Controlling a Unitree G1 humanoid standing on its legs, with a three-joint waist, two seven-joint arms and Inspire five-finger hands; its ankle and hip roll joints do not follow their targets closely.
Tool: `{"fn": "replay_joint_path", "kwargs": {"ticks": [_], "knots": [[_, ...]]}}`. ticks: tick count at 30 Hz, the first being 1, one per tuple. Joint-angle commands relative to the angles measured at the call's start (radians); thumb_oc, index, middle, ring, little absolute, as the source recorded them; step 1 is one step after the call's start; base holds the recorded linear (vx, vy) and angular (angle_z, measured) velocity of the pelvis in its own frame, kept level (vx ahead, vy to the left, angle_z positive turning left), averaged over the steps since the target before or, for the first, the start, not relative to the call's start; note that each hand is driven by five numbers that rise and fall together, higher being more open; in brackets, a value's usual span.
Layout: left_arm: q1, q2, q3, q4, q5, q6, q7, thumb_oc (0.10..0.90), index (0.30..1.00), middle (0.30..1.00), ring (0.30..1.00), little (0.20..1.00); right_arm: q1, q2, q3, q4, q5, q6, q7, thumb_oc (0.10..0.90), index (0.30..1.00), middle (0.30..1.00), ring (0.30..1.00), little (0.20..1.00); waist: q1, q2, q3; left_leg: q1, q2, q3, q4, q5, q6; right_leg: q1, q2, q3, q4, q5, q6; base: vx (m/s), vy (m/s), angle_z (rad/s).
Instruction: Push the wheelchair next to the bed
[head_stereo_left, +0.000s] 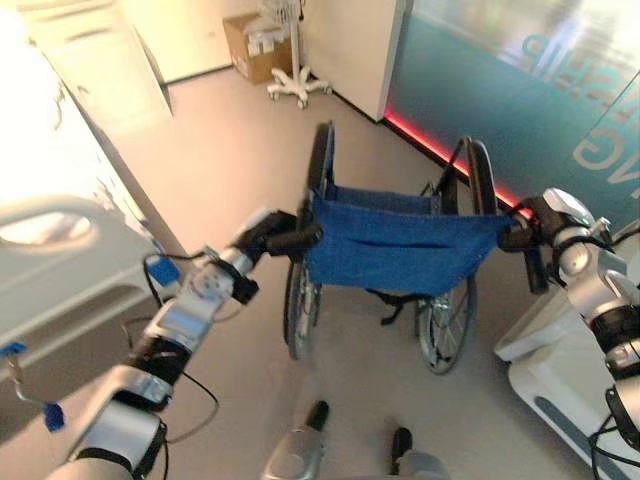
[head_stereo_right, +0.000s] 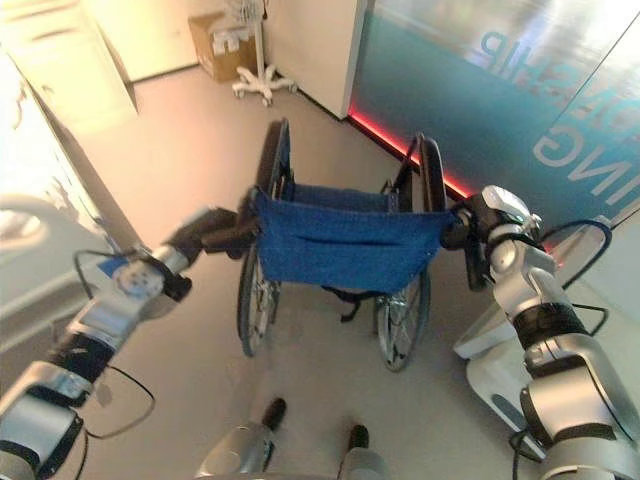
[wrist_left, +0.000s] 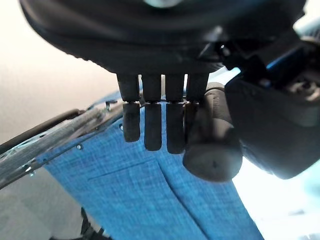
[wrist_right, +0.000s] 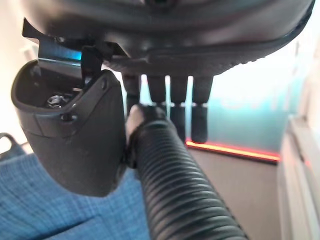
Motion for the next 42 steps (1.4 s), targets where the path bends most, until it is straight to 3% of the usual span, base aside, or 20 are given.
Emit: {"fn": "replay_joint_path", "kwargs": {"ticks": [1,3,5,7,9,13,15,18,20,23,25,27,34,36,38,42], "knots": [[0.109,-0.001,-0.116,-0.044,0.117,-0.01,0.021,0.4,0.3,0.3,0.3,0.3,-0.093,-0.022,0.287,-0.09,-0.117,-0.107,0.081,0.4,0.3,0.3,0.3,0.3,0.076,0.004,0.027,0.136,0.052,0.073,-0.053,-0.159,0.035,-0.096,-0.078,0.105,0.06,0.145,0.021,0.17,-0.566,0.57],[0.11,-0.001,-0.118,-0.056,0.121,-0.006,0.024,0.4,0.3,0.3,0.3,0.3,-0.109,-0.034,0.29,-0.094,-0.102,-0.097,0.093,0.4,0.3,0.3,0.3,0.3,0.071,0.004,0.03,0.112,0.086,0.067,-0.02,-0.156,0.028,-0.104,-0.051,0.103,0.118,0.076,0.013,0.22,-0.598,0.57],[0.13,-0.004,-0.115,-0.072,0.118,0.021,0.033,0.4,0.3,0.3,0.3,0.3,-0.097,-0.046,0.272,-0.121,-0.079,-0.097,0.104,0.4,0.3,0.3,0.3,0.3,0.071,0.001,0.023,0.098,0.143,0.081,0.012,-0.144,0.016,-0.105,-0.053,0.046,0.179,0.025,0.008,0.25,-0.458,0.56],[0.178,-0.029,-0.115,-0.097,0.098,0.039,0.045,0.4,0.3,0.3,0.3,0.3,-0.064,-0.072,0.256,-0.178,-0.078,-0.094,0.124,0.4,0.3,0.3,0.3,0.3,0.048,0.011,0.016,0.127,0.206,0.105,0.008,-0.11,-0.004,-0.114,-0.027,0.008,0.249,-0.028,-0.034,0.37,-0.348,0.57],[0.194,-0.056,-0.122,-0.09,0.116,0.03,0.04,0.4,0.3,0.3,0.3,0.3,-0.045,-0.088,0.24,-0.188,-0.086,-0.098,0.138,0.4,0.3,0.3,0.3,0.3,0.032,0.02,0.014,0.139,0.247,0.144,0.004,-0.055,-0.013,-0.087,-0.009,-0.02,0.239,-0.044,-0.062,0.32,-0.352,0.52],[0.198,-0.105,-0.137,-0.08,0.138,0.023,0.035,0.4,0.3,0.3,0.3,0.3,-0.029,-0.093,0.225,-0.173,-0.088,-0.088,0.133,0.4,0.3,0.3,0.3,0.3,0.001,0.041,-0.005,0.159,0.287,0.225,-0.019,0.016,-0.018,-0.045,0.029,-0.074,0.235,-0.084,-0.103,0.22,-0.287,0.43],[0.191,-0.123,-0.147,-0.067,0.137,0.023,0.041,0.4,0.3,0.3,0.3,0.3,-0.03,-0.082,0.224,-0.153,-0.094,-0.096,0.122,0.4,0.3,0.3,0.3,0.3,-0.008,0.045,-0.01,0.163,0.291,0.247,-0.005,0.023,-0.02,-0.038,0.034,-0.09,0.239,-0.095,-0.115,0.23,-0.231,0.43],[0.22,-0.149,-0.134,-0.053,0.136,0.035,0.061,0.4,0.3,0.3,0.3,0.3,-0.038,-0.042,0.234,-0.134,-0.091,-0.111,0.113,0.4,0.3,0.3,0.3,0.3,0.021,0.055,-0.021,0.19,0.157,0.174,-0.03,-0.043,0.001,0.009,0.079,-0.061,0.221,-0.104,-0.119,0.29,-0.164,0.55],[0.235,-0.154,-0.115,-0.047,0.149,0.036,0.057,0.4,0.3,0.3,0.3,0.3,-0.026,-0.03,0.229,-0.144,-0.084,-0.106,0.108,0.4,0.3,0.3,0.3,0.3,0.035,0.06,-0.027,0.178,0.088,0.177,-0.068,-0.053,0.007,0.039,0.109,-0.061,0.191,-0.102,-0.122,0.25,-0.13,0.25],[0.232,-0.154,-0.114,-0.02,0.157,0.015,0.062,0.4,0.3,0.3,0.3,0.3,-0.032,-0.015,0.227,-0.12,-0.065,-0.104,0.089,0.4,0.3,0.3,0.3,0.3,0.074,0.08,-0.006,0.065,0.002,0.221,-0.089,0.013,-0.002,0.114,0.171,-0.049,0.147,-0.112,-0.129,0.22,-0.112,0.1],[0.234,-0.157,-0.112,-0.003,0.16,0.0,0.068,0.4,0.3,0.3,0.3,0.3,-0.048,-0.007,0.229,-0.102,-0.054,-0.107,0.088,0.4,0.3,0.3,0.3,0.3,0.104,0.093,0.0,0.013,-0.031,0.228,-0.111,0.064,-0.008,0.156,0.202,-0.026,0.132,-0.125,-0.134,0.24,-0.058,0.03],[0.248,-0.159,-0.093,-0.001,0.181,-0.013,0.055,0.4,0.3,0.3,0.3,0.3,-0.084,0.011,0.23,-0.07,-0.038,-0.116,0.094,0.4,0.3,0.3,0.3,0.3,0.153,0.107,-0.001,-0.033,-0.075,0.239,-0.143,0.122,-0.002,0.204,0.246,0.012,0.128,-0.15,-0.147,0.29,0.001,-0.6],[0.262,-0.159,-0.088,0.027,0.185,-0.007,0.033,0.4,0.3,0.3,0.3,0.3,-0.071,0.068,0.217,-0.024,-0.004,-0.164,0.083,0.4,0.3,0.3,0.3,0.3,0.188,0.085,-0.059,0.048,-0.065,0.224,-0.125,0.025,0.08,0.208,0.216,-0.037,0.286,-0.178,-0.121,0.23,0.081,-0.79],[0.265,-0.162,-0.095,0.029,0.189,-0.009,0.033,0.4,0.3,0.3,0.3,0.3,-0.058,0.073,0.209,-0.026,0.002,-0.163,0.078,0.4,0.3,0.3,0.3,0.3,0.19,0.075,-0.077,0.062,-0.073,0.212,-0.136,0.02,0.091,0.206,0.212,-0.035,0.342,-0.146,-0.101,0.18,0.052,0.3],[0.264,-0.158,-0.1,0.029,0.18,-0.008,0.039,0.4,0.3,0.3,0.3,0.3,-0.043,0.085,0.193,-0.018,0.0,-0.173,0.074,0.4,0.3,0.3,0.3,0.3,0.188,0.072,-0.089,0.078,-0.071,0.202,-0.134,0.005,0.104,0.168,0.174,-0.043,0.406,-0.08,-0.063,0.17,-0.003,0.05],[0.229,-0.151,-0.116,0.04,0.163,-0.022,0.05,0.4,0.3,0.3,0.3,0.3,-0.085,0.097,0.212,0.028,0.005,-0.19,0.057,0.4,0.3,0.3,0.3,0.3,0.172,0.092,-0.062,0.111,-0.04,0.144,-0.12,-0.012,0.089,0.074,0.091,-0.035,0.279,-0.085,-0.058,0.15,-0.197,-0.07]]}}
